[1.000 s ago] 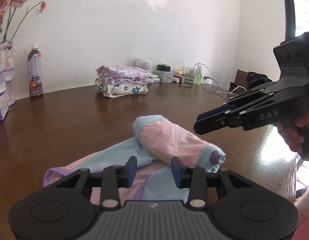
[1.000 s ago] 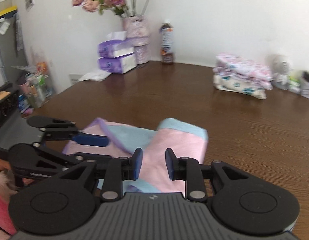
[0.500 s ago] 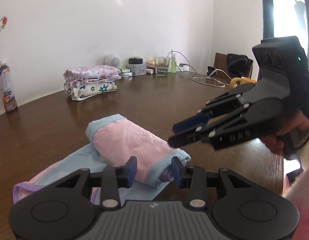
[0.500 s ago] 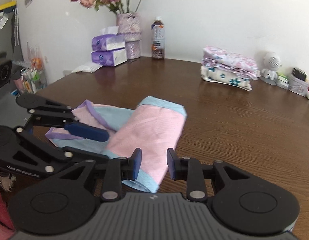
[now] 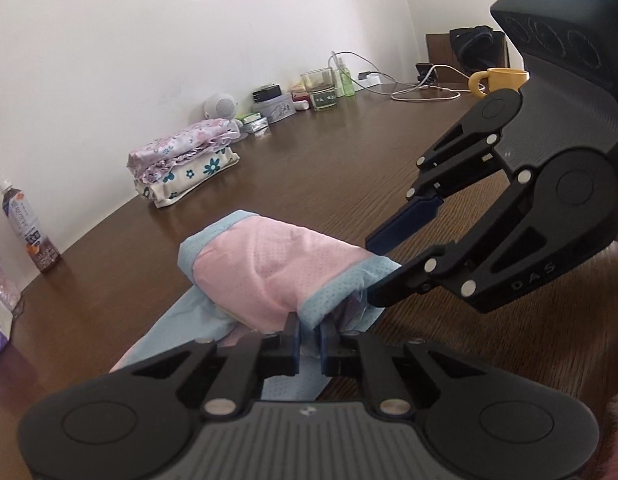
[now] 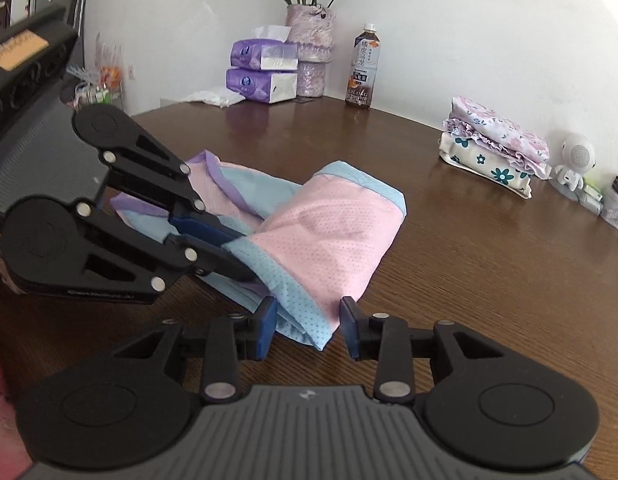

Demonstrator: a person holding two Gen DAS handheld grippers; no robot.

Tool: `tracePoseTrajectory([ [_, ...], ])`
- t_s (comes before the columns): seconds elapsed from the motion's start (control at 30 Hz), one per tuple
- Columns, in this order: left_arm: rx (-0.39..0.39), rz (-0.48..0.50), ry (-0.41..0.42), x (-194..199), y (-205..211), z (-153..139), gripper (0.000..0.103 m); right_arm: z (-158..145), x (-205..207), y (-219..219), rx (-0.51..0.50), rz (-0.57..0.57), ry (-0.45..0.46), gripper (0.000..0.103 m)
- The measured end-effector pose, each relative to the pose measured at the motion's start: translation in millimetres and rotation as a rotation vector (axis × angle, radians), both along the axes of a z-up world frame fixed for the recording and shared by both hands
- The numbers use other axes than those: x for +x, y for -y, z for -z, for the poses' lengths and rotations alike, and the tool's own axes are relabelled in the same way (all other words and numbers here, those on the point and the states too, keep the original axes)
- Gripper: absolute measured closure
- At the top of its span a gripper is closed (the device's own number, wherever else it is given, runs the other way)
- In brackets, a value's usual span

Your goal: Fold clothes

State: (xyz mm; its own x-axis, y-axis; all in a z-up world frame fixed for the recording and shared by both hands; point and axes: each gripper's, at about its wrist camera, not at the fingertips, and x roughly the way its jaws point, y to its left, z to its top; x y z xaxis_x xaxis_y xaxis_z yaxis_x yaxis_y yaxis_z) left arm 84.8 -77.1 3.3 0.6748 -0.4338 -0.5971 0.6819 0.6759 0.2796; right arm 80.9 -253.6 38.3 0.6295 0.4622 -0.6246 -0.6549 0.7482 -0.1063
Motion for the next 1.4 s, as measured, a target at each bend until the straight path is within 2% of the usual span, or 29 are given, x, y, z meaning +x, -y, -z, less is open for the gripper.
tracePoseTrajectory([
  [0.07,0.003,-0.018,-0.003,-2,0,1,0.095,3,1,-1,-0.009,0.009,-0.004,0.078],
  [0.1,0.010,-0.023,0.000,-4,0,2,0.095,3,1,-1,-0.006,0.011,-0.006,0.087],
  [0.23,0.024,-0.029,0.003,-11,0,2,0.095,5,-1,1,0.015,0.014,-0.015,0.089],
  [0.37,0.022,-0.040,0.000,-13,2,1,0.095,-4,4,16,0.117,0.017,-0.045,0.087],
  [0.43,0.005,-0.042,-0.011,-13,-1,-2,0.087,-10,6,23,0.173,0.019,-0.061,0.077],
  [0.47,-0.012,-0.040,-0.022,-13,-3,-6,0.086,-12,7,27,0.200,0.020,-0.069,0.074],
  [0.5,-0.042,-0.033,-0.037,-13,-7,-10,0.084,-15,9,31,0.228,0.021,-0.077,0.072],
  [0.53,-0.079,-0.032,-0.045,-12,-11,-16,0.075,-18,10,35,0.256,0.022,-0.085,0.071],
  [0.6,-0.155,-0.045,-0.052,-7,-15,-27,0.067,-22,15,42,0.318,0.034,-0.101,0.070],
  [0.63,-0.191,-0.049,-0.054,-4,-17,-32,0.066,-22,21,43,0.356,0.049,-0.109,0.070],
  [0.73,-0.226,-0.058,-0.032,7,-8,-39,0.067,-15,37,33,0.322,0.107,-0.088,0.071],
  [0.8,-0.195,-0.082,-0.012,17,0,-36,0.069,-10,47,24,0.286,0.146,-0.071,0.071],
  [0.87,-0.158,-0.097,-0.034,26,5,-25,0.070,-4,50,18,0.268,0.135,-0.086,0.071],
  [0.9,-0.142,-0.098,-0.050,28,6,-19,0.076,-2,51,16,0.260,0.124,-0.097,0.071],
  [0.93,-0.135,-0.095,-0.065,28,5,-15,0.076,1,52,13,0.252,0.114,-0.108,0.070],
  [1.1,-0.194,-0.094,-0.092,34,-7,-24,0.076,0,70,15,0.294,0.123,-0.132,0.070],
  [1.23,-0.207,-0.134,-0.051,54,-6,-37,0.075,-1,84,17,0.332,0.134,-0.150,0.071],
  [1.27,-0.214,-0.151,-0.056,61,-6,-38,0.075,-1,88,18,0.341,0.137,-0.154,0.071],
  [1.33,-0.230,-0.180,-0.069,77,-5,-38,0.076,-1,96,19,0.360,0.142,-0.163,0.078],
  [1.4,-0.250,-0.199,-0.113,93,-7,-33,0.076,-1,101,19,0.368,0.147,-0.170,0.078],
])
